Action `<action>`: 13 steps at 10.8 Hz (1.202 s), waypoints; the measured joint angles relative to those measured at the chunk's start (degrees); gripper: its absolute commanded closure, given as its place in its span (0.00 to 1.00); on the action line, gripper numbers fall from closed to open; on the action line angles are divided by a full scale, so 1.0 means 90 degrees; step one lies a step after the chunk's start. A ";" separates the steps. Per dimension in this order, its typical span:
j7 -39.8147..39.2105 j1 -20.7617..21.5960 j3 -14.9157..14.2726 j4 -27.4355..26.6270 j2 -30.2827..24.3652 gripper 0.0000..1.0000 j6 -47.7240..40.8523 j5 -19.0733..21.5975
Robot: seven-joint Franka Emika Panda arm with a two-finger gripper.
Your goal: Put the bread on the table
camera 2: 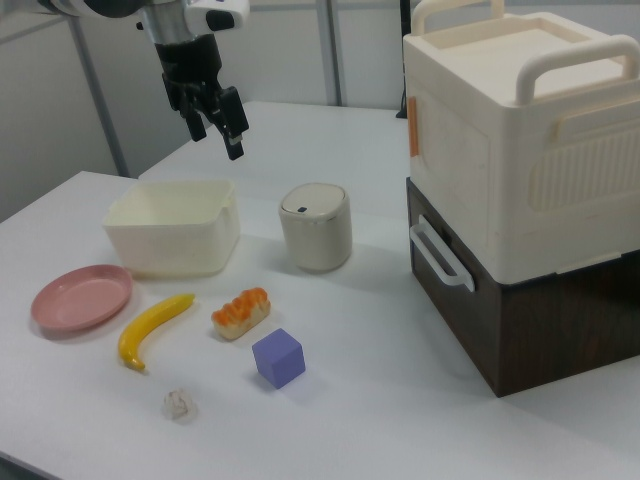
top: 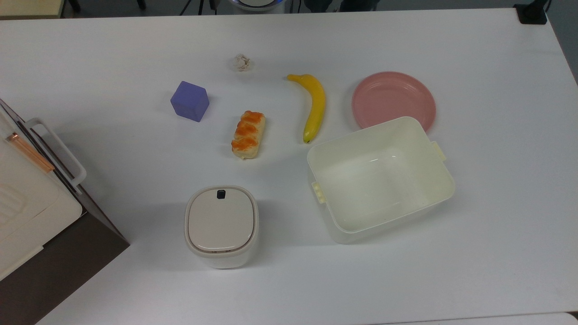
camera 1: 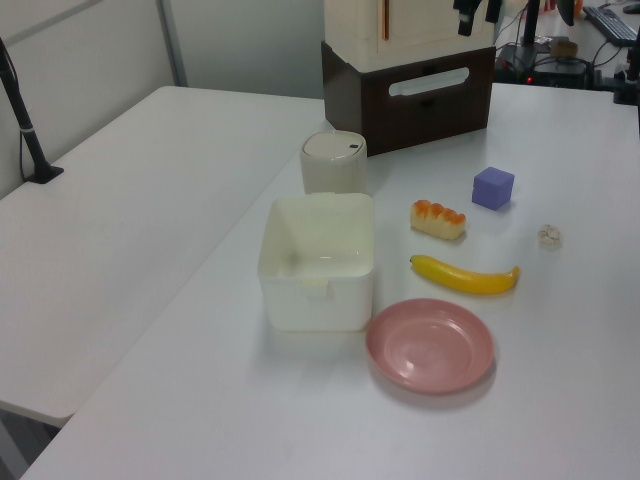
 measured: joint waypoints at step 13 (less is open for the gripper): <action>0.0393 0.0384 -0.0558 -0.0536 -0.0225 0.00 0.0238 0.0625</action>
